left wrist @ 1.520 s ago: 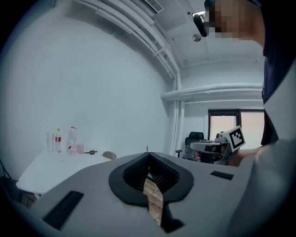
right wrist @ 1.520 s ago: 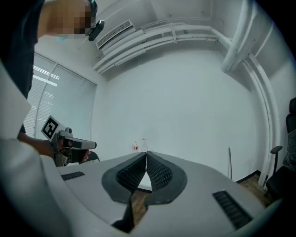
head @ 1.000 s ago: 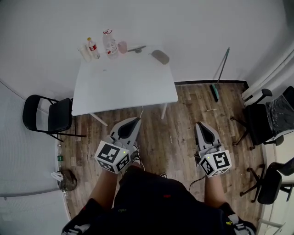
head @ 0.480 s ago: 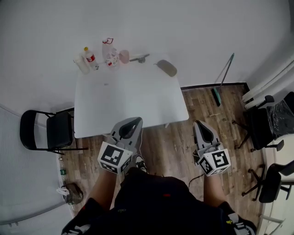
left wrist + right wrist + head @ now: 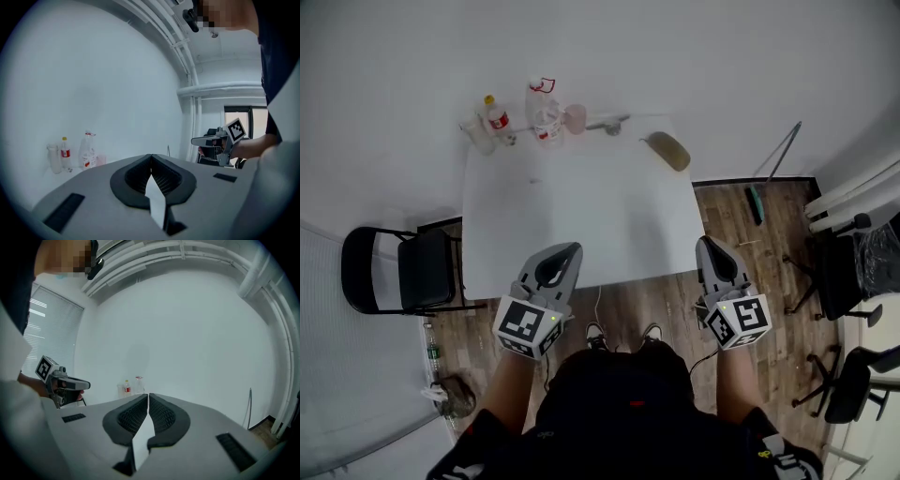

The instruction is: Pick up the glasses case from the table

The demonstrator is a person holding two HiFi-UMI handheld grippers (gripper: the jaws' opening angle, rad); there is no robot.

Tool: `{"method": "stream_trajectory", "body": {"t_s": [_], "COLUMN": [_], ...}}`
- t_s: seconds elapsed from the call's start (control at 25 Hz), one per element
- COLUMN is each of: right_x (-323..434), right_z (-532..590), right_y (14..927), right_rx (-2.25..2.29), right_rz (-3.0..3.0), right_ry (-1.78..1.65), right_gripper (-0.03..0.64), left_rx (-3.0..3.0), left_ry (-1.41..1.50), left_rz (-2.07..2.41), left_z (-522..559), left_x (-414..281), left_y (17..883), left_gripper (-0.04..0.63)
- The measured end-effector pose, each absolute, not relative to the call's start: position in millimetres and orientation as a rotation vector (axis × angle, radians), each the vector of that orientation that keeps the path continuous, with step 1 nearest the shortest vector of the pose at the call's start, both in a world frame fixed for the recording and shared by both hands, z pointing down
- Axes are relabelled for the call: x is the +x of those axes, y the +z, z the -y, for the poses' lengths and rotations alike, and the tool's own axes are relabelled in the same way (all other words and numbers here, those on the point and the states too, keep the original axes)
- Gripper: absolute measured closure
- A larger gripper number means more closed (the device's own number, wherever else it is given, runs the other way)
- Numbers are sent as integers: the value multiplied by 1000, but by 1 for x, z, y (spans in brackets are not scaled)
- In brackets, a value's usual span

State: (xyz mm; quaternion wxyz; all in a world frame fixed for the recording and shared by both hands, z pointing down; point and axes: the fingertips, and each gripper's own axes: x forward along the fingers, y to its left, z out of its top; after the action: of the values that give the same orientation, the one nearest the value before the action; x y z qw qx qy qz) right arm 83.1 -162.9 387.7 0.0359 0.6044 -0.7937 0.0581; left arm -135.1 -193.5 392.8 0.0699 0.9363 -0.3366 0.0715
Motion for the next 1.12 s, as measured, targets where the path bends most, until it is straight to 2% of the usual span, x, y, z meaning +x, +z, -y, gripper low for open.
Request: {"method": "stream_trajectory", "body": {"t_s": [0.48, 0.56, 0.64, 0.8, 0.96, 1.12], "right_x": [136, 152, 167, 185, 195, 202], "right_z": [279, 303, 330, 386, 438, 484], "right_y": [433, 450, 471, 520, 573, 615], "right_rx": [1661, 1654, 1639, 1548, 1461, 1381], "right_rz": [2432, 2406, 2363, 2283, 2196, 2107], "right_ry": [186, 205, 233, 324, 398, 419], "right_gripper": [582, 516, 486, 352, 281, 255], "left_rx": [2674, 2643, 2623, 2581, 2547, 2499], "left_ry": [174, 178, 179, 189, 222, 229], "left_rz": [1240, 1268, 1282, 1309, 1327, 1340], "left_z": [239, 242, 246, 255, 262, 276], "left_x": [-109, -102, -94, -84, -84, -85], "left_y": [406, 411, 416, 428, 443, 456], "left_gripper": [575, 575, 575, 575, 575, 575]}}
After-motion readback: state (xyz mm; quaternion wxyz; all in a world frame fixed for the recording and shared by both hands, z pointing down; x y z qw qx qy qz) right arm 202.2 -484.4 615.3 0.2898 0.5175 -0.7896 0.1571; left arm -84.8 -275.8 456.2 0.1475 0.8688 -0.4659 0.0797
